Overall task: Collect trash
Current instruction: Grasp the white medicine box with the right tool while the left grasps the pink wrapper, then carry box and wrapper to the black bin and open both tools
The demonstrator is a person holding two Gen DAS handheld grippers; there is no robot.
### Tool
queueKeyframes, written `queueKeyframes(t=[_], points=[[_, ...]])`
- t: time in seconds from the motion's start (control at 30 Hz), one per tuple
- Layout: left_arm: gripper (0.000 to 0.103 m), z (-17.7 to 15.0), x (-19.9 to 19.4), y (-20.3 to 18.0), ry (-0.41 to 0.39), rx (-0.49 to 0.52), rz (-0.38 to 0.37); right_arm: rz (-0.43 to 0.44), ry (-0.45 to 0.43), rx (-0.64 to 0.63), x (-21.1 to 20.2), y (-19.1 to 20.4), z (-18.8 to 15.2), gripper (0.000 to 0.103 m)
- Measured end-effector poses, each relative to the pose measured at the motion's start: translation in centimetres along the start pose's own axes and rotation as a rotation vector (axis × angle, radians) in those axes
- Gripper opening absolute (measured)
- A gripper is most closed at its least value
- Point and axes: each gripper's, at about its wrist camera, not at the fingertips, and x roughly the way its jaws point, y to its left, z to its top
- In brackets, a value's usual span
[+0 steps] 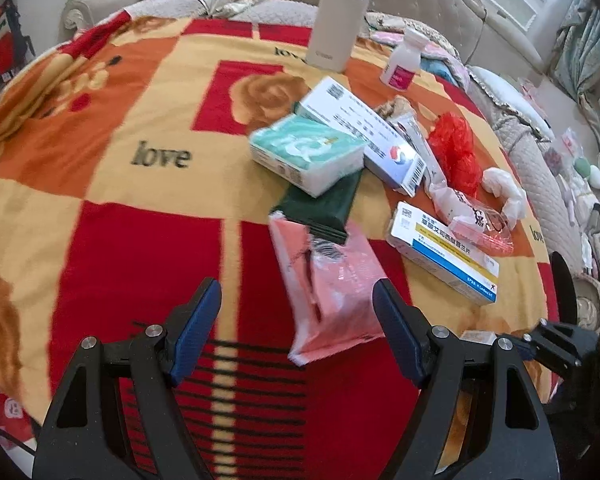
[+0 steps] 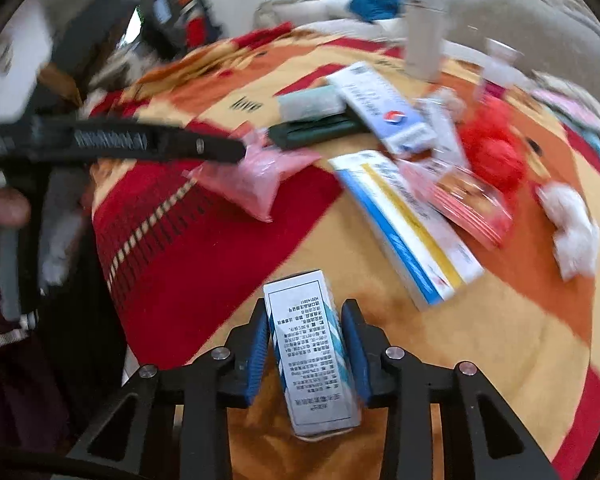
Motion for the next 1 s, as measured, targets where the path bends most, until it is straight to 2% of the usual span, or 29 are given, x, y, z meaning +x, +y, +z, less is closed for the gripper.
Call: queueKeyframes(t=[0.1,0.2,0.27,0.3,0.43,0.7,0.87,1.0], points=[[0.077,0.2,1.3,-0.6,0.025,-0.014,-0.021,-0.033,-0.006,0.084,-0.1,-0.8,-1.0,0.035],[0.075,0.2,2.5,-1.3,0.039,-0.013,-0.041,-0.078,-0.018,0.116,0.1,-0.7,-1.7,0.035],[0.057,0.1,2.5,-1.4,0.021,-0.007,-0.035,-0.082,-0.025,0.128,0.1,-0.5,-1.7,0.035],[0.044,0.0,2.4,-1.3,0.014,-0.004,-0.039,-0.082,-0.031,0.131,0.1,-0.4,-1.6,0.035],[0.030,-0.2,2.0,-0.5,0.029,-0.025,-0.085,-0.066,-0.040,0.134,0.3,-0.3,-1.1,0.034],[0.026,-2.4,-1.6,-1.8,0.013,0.061,-0.118,-0.068,-0.116,0.146,-2.3,-0.8,-1.5,0.032],[0.026,-2.6,-3.6,-4.5,-0.035,0.113,-0.150,-0.077,-0.161,0.187,-4.3,-2.1,-2.0,0.032],[0.026,-2.4,-3.7,-6.6,-0.043,0.149,-0.153,-0.103,-0.195,0.225,-5.9,-3.2,-2.5,0.032]])
